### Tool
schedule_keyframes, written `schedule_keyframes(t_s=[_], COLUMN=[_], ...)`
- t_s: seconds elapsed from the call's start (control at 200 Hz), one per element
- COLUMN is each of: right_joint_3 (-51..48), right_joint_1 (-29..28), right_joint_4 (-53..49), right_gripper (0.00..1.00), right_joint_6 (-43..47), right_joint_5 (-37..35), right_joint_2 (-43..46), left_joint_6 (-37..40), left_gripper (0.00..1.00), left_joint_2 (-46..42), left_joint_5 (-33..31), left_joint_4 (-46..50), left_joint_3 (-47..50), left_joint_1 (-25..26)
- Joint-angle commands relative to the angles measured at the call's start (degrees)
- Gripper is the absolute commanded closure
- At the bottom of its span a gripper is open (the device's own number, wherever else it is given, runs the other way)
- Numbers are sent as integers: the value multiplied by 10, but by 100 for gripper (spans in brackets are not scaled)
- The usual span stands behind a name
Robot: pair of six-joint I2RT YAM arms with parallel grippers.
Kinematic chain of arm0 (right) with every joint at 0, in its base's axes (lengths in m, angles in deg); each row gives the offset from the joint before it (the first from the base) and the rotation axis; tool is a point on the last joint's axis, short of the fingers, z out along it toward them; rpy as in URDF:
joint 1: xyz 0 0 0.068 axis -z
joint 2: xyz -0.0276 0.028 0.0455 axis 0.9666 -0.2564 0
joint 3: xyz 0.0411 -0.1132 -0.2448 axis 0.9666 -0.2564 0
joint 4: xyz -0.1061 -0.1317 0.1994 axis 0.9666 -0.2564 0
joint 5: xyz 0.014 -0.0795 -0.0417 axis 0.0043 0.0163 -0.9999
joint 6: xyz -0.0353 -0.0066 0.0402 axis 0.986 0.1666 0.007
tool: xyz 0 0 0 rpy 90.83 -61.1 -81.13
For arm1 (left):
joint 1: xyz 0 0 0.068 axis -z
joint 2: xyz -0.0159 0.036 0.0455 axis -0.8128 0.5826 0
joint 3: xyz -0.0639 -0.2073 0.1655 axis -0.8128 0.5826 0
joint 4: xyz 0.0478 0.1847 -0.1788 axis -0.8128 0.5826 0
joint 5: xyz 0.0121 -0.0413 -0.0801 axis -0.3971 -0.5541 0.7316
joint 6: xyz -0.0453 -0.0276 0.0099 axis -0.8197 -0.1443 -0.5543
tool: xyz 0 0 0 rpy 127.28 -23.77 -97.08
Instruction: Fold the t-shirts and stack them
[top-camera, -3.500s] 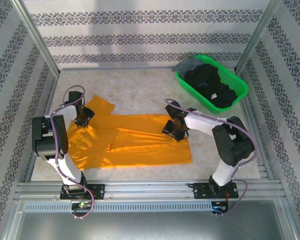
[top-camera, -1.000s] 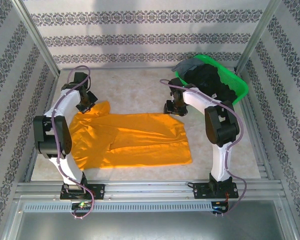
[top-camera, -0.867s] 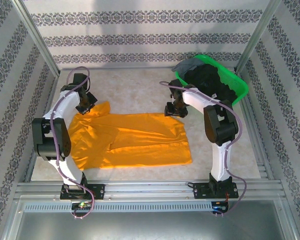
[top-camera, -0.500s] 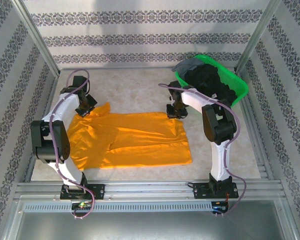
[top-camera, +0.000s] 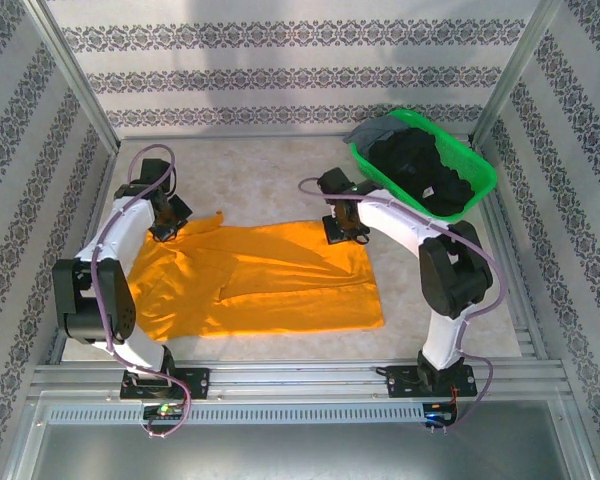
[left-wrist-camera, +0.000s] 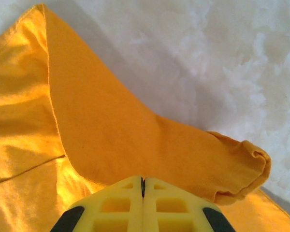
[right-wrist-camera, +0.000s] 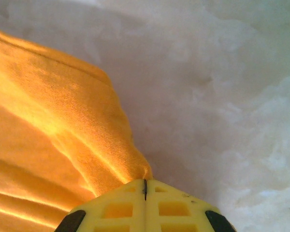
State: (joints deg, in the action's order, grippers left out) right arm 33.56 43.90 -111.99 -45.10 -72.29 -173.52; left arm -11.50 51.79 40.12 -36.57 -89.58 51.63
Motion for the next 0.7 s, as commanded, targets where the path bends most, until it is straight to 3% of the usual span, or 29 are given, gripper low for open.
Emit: schedule_keyframes(t_s=[0.0,0.16,0.275,0.37,0.505,0.694], right_joint_3=[-32,-74,-111,-138,-155,-171], right_joint_1=[-43,-130,-177,-193,-171,-39], right_joint_4=[-5,3,20,40,52,92], right_gripper=[100,100,86,70,60,56], right_joint_6=[24,37,39,45,21,-86], right_joint_5=[-84,-139,-122,-25,71,148], right_joint_2=[24,51,84,113,144,171], left_joint_6=[-7,-4,-3,-2,0,2], left_gripper=[100,100,100,100,100,100], left_joint_2=[-27,-45,-58,-64,-68,-74], left_joint_5=[2,0,-3,-3,-2,-3], left_joint_4=[18,25,27,30,31,33], left_joint_3=[16,34,48,55,58,57], left_joint_1=[-3,-3,-3,-3,-3,-4])
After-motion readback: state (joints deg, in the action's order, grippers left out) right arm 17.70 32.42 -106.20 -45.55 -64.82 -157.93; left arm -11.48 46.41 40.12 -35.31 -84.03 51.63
